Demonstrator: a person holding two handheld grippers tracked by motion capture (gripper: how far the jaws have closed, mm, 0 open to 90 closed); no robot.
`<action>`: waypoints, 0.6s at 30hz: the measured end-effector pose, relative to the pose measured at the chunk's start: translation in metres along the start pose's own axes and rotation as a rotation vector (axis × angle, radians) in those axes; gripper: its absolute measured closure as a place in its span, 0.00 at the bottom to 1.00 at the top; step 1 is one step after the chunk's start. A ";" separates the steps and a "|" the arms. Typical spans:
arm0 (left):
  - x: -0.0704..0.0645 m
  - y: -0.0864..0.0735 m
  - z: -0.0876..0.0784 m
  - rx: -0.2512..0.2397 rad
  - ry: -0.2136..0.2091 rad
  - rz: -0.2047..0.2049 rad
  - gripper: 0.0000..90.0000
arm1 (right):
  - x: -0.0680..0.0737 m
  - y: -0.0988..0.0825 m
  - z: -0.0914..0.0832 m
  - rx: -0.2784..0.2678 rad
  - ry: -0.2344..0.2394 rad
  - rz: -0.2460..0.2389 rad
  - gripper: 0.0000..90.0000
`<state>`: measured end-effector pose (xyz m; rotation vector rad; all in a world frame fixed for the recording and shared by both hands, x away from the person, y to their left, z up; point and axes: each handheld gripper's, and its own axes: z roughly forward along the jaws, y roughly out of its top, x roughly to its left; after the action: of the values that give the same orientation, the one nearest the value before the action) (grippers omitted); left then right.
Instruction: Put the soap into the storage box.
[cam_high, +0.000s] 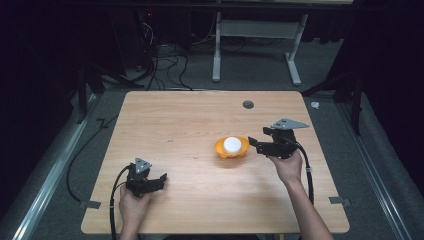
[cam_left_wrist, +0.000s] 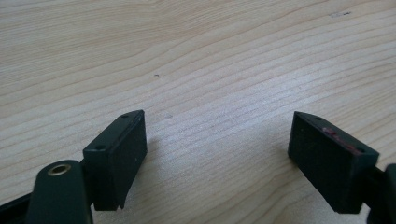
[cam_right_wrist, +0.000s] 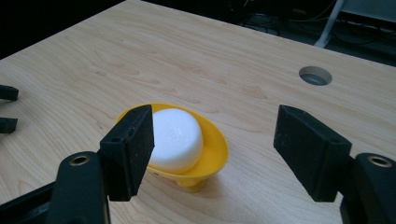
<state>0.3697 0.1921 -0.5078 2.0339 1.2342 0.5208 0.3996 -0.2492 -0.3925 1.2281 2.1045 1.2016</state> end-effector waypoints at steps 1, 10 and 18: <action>0.000 0.000 0.000 0.000 0.000 0.000 0.22 | 0.000 0.000 0.000 0.000 0.000 0.000 0.33; 0.000 0.000 0.000 0.000 0.000 0.000 0.22 | -0.007 -0.007 -0.011 -0.014 -0.016 0.021 0.33; 0.000 0.000 0.000 0.000 0.000 0.000 0.22 | -0.015 -0.017 -0.020 -0.028 -0.032 0.051 0.33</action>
<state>0.3697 0.1921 -0.5079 2.0333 1.2344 0.5210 0.3848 -0.2752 -0.3969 1.2878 2.0374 1.2210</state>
